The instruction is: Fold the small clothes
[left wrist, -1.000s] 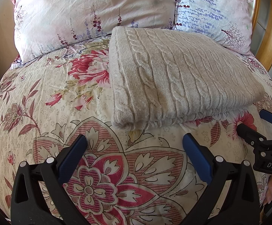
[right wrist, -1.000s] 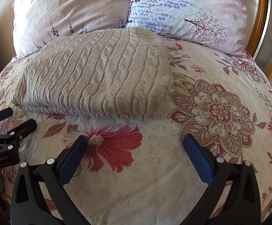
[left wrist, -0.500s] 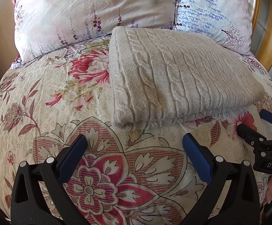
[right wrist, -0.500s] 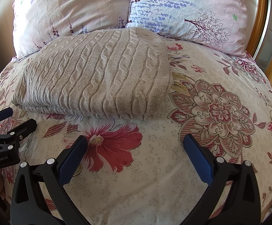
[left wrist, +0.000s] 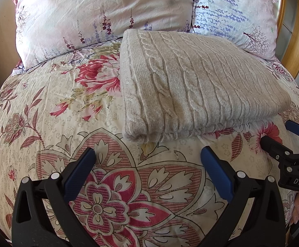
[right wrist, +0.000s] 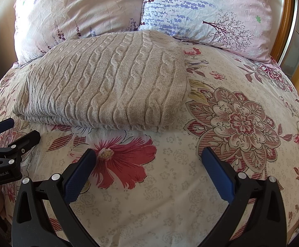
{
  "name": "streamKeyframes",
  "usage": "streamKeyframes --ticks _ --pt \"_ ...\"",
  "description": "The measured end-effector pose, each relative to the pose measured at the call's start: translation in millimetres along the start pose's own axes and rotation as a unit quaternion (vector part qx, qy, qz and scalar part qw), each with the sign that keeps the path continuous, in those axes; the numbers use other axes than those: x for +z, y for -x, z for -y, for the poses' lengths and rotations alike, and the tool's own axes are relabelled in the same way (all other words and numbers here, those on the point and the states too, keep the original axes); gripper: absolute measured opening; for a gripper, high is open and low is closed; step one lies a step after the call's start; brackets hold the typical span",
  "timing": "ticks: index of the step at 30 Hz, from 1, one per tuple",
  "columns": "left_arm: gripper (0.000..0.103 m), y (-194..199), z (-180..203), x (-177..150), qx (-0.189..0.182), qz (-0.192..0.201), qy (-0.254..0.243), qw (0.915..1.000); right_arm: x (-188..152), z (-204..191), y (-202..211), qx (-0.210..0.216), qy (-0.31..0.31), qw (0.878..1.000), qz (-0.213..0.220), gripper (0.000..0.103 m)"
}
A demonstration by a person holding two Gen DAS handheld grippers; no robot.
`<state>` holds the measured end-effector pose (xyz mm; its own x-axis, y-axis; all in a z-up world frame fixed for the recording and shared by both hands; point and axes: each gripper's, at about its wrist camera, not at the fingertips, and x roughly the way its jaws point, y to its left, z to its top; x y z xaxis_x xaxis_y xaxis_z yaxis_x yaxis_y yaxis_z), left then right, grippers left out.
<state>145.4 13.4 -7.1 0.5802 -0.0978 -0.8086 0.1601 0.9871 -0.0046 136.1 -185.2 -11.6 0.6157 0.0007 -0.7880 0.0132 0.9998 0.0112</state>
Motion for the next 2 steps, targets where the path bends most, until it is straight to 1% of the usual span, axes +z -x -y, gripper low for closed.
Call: streamKeyframes --ticks 2 --pt "0.101 0.0 0.0 0.0 0.000 0.000 0.000 1.0000 0.0 0.0 0.0 0.000 0.000 1.000 0.000 0.102"
